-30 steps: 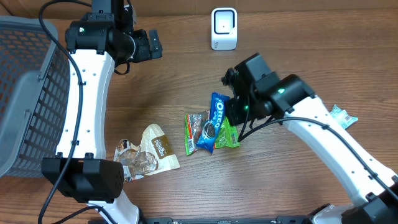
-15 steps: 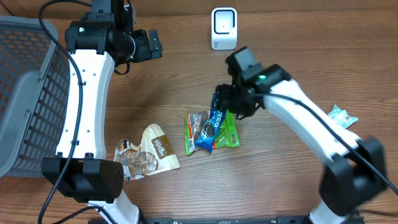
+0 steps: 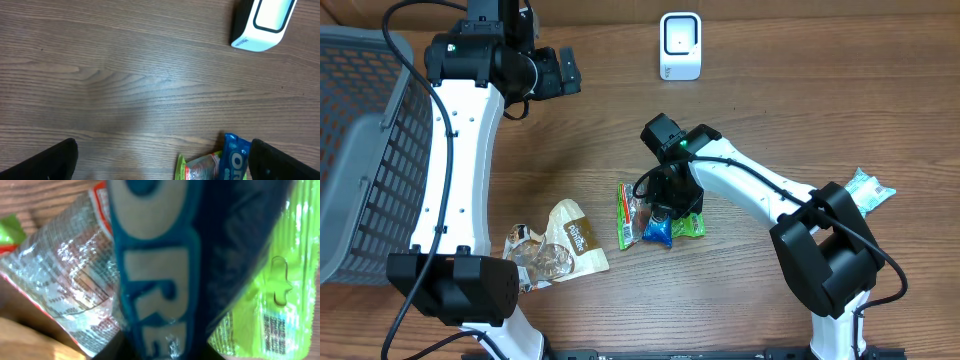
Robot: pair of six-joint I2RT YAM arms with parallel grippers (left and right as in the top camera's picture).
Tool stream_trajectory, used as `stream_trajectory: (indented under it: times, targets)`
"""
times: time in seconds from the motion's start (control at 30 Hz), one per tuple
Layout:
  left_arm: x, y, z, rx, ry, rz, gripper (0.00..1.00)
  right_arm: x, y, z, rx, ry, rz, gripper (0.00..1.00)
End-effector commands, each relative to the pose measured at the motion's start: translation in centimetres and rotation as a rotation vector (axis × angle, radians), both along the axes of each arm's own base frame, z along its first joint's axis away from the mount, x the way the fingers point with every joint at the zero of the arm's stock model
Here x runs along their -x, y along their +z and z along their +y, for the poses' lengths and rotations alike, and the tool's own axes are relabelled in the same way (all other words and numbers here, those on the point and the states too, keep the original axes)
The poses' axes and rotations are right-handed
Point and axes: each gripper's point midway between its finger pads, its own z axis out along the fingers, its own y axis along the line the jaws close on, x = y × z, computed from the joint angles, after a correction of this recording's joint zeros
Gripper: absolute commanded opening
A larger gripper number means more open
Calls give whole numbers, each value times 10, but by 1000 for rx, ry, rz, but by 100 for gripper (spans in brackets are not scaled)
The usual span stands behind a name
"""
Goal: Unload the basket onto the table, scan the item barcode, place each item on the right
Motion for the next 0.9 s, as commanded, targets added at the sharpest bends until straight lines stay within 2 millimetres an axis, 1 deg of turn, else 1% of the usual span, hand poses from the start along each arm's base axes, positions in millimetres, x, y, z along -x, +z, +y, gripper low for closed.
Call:
stream_trajectory:
  times: [0.0, 0.07, 0.17, 0.2, 0.23, 0.27, 0.3, 0.33, 0.37, 0.4, 0.43, 0.47, 0.5, 0.57, 0.6, 0.67, 0.7, 0.77, 0.83, 0.87]
  targets:
    - [-2, 4, -1, 0, 7, -11, 100, -4, 1, -2, -5, 24, -9, 4]
    - [-2, 4, -1, 0, 7, -11, 100, -2, 9, 2, -66, 103, -7, 4]
    - [-2, 4, -1, 0, 7, -11, 100, -4, 35, 0, -145, 195, -18, 4]
    - [-2, 4, -1, 0, 7, -11, 100, -7, 54, 0, -204, 248, -42, 4]
    - [-2, 4, -1, 0, 8, -11, 100, -7, 62, 1, -236, 271, -52, 4]
    - [-2, 4, -1, 0, 7, -11, 100, -7, 81, 3, -327, 323, -80, 4]
    - [-2, 4, -1, 0, 7, -11, 100, -8, 93, 1, -381, 353, -98, 4]
    - [-2, 4, -1, 0, 7, -11, 100, -10, 100, -4, -402, 357, -108, 4]
    - [-2, 4, -1, 0, 7, -11, 100, -13, 104, -14, -402, 346, -113, 4]
    - [-2, 4, -1, 0, 7, -11, 100, -15, 104, -20, -398, 339, -113, 4]
    - [-2, 4, -1, 0, 7, -11, 100, -19, 103, -35, -381, 327, -107, 4]
    - [-2, 4, -1, 0, 7, -11, 100, -21, 100, -47, -354, 308, -99, 4]
    - [-2, 4, -1, 0, 7, -11, 100, -26, 91, -75, -246, 258, -82, 4]
    - [-2, 4, -1, 0, 7, -11, 100, -33, 77, -123, -4, 139, -60, 4]
    - [-2, 4, -1, 0, 7, -11, 100, -35, 73, -146, 126, 87, -60, 4]
    - [-2, 4, -1, 0, 7, -11, 100, -39, 73, -185, 354, -5, -80, 4]
    - [-2, 4, -1, 0, 7, -11, 100, -40, 75, -196, 440, -45, -97, 4]
    - [-2, 4, -1, 0, 7, -11, 100, -39, 78, -201, 528, -74, -120, 4]
    - [-2, 4, -1, 0, 7, -11, 100, -38, 78, -201, 598, -73, -137, 4]
    - [-2, 4, -1, 0, 7, -11, 100, -37, 75, -200, 632, -47, -136, 4]
